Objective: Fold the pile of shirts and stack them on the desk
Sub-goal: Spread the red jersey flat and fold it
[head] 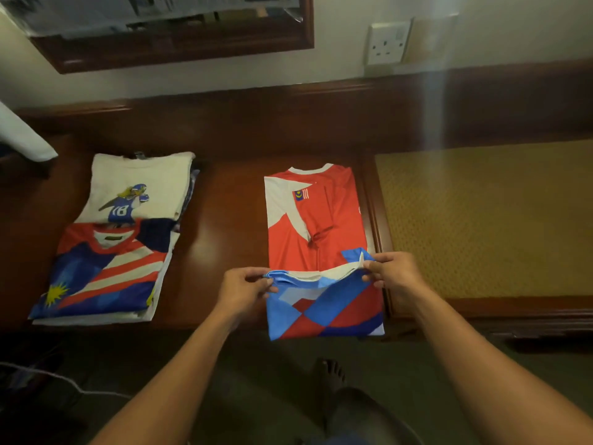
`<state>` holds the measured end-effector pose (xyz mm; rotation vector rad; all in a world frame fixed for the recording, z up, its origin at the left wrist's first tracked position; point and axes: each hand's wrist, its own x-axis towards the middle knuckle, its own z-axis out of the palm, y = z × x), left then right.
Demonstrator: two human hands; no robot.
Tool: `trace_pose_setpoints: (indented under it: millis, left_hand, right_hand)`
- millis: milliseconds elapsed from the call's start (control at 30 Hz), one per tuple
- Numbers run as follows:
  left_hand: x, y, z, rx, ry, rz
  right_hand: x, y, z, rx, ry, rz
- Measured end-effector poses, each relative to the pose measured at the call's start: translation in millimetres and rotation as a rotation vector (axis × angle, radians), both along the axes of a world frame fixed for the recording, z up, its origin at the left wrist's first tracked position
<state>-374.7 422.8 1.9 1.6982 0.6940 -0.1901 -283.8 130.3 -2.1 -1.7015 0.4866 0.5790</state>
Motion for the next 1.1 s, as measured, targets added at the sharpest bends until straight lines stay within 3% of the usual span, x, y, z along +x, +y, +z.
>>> trace_pose_setpoints:
  millis: [167, 367, 667, 733, 867, 933, 1100]
  left_hand:
    - [34, 11, -32, 0.142, 0.067, -0.071]
    - [50, 18, -63, 0.343, 0.091, -0.137]
    - [69, 25, -76, 0.232, 0.083, -0.099]
    - [73, 25, -70, 0.2, 0.055, -0.11]
    - [90, 33, -55, 0.11, -0.039, -0.083]
    - [103, 37, -53, 0.109, -0.078, -0.047]
    - [113, 49, -78, 0.236, 0.035, -0.162]
  right_hand:
    - [37, 8, -28, -0.178, 0.083, 0.087]
    - [54, 14, -45, -0.445, -0.12, 0.233]
    - [64, 14, -56, -0.519, -0.202, 0.685]
    - [68, 10, -55, -0.518, -0.223, 0.685]
    - [99, 5, -40, -0.277, -0.204, 0.571]
    - [118, 9, -34, -0.251, -0.199, 0.548]
    - [133, 25, -62, -0.547, -0.233, 0.499]
